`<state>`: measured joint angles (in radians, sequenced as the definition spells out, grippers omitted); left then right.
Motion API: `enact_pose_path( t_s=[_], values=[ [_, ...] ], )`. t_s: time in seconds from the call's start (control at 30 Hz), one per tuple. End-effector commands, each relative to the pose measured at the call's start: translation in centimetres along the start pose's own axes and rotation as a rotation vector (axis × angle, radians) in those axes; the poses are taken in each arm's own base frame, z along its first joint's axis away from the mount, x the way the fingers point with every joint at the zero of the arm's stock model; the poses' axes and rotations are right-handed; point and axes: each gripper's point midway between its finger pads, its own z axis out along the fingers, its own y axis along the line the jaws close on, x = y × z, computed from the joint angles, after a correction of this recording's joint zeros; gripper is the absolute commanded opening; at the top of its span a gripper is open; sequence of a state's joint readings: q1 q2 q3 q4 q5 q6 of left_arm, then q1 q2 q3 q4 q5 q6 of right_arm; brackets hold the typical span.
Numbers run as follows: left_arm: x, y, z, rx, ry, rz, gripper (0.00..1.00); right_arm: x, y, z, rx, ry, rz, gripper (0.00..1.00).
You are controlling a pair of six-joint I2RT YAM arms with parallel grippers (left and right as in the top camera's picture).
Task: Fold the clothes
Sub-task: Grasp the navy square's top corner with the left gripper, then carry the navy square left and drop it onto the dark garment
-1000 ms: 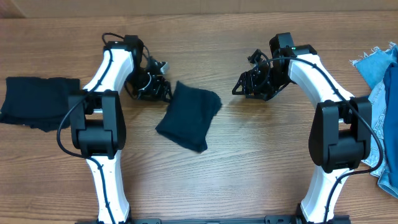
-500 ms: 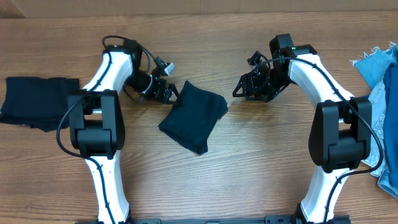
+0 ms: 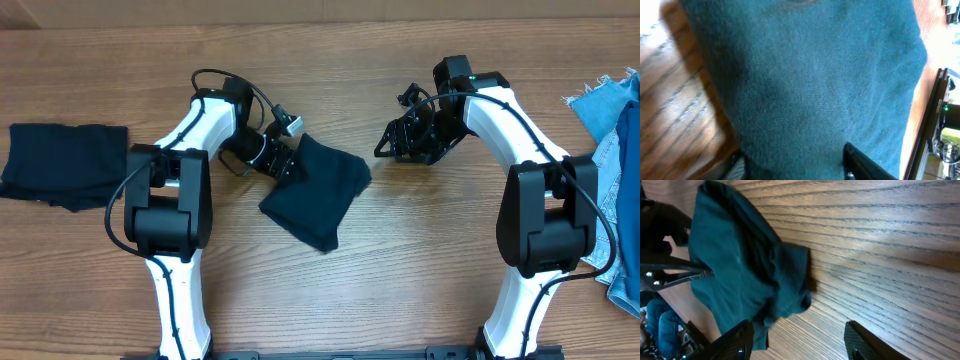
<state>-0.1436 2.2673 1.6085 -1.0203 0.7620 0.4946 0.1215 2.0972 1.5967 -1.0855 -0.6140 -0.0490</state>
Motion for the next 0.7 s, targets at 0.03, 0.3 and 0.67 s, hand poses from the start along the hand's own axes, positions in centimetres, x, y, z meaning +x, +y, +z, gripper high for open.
enact_pose_path(
  t_s=[0.03,0.3,0.67],
  values=[
    [0.3,-1.2,0.6,0.059,0.002,-0.01,0.09,-0.8,1.6,-1.7,-0.01,-0.052,-0.052,0.62],
    [-0.5,-1.2,-6.3,0.243,-0.2,-0.173,0.04,-0.7,1.6,-1.7,-0.01,-0.048,-0.049,0.62],
    [-2.7,1.1,-23.8,-0.141,-0.626,-0.434,0.04,-0.5,1.6,-1.7,-0.009,-0.038,-0.041,0.62]
  ],
)
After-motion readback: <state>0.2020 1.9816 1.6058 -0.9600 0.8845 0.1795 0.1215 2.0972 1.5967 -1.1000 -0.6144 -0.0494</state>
